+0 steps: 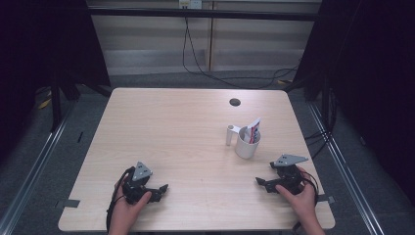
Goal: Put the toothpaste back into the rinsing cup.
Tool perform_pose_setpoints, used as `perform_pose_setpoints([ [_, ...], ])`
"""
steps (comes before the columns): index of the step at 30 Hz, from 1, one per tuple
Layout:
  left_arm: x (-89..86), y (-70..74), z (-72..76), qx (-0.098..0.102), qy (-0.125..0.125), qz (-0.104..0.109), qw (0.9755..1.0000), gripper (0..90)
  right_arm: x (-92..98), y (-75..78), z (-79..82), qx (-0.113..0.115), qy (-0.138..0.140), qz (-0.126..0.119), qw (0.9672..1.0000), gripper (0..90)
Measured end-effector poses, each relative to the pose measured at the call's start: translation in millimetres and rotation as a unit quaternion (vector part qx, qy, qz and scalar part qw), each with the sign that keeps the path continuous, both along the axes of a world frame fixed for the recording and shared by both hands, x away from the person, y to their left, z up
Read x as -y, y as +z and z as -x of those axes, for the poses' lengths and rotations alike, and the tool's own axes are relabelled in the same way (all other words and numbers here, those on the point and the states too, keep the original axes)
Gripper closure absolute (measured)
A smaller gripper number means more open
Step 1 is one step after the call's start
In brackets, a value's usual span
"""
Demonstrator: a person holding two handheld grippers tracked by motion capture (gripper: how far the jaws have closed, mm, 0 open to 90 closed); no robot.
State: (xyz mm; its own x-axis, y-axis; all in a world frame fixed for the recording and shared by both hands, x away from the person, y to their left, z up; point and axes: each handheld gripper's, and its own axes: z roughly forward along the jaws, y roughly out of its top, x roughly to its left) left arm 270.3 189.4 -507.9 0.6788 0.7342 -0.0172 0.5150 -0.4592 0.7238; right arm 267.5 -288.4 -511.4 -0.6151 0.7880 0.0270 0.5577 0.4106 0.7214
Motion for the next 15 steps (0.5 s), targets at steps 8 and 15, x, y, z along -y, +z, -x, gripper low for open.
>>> perform_pose_setpoints([
  [8, -0.1, 0.0, 0.1, 0.000, 0.000, 0.000, 1.0000, 15.8, -0.4, -0.4, -0.1, -0.002, 0.004, 0.000, 1.0000, 11.3],
  [15, -0.5, 0.4, 0.1, 0.000, -0.002, -0.004, 1.0000, 15.8, -0.3, -0.4, -0.2, -0.003, 0.004, 0.000, 1.0000, 11.2],
])
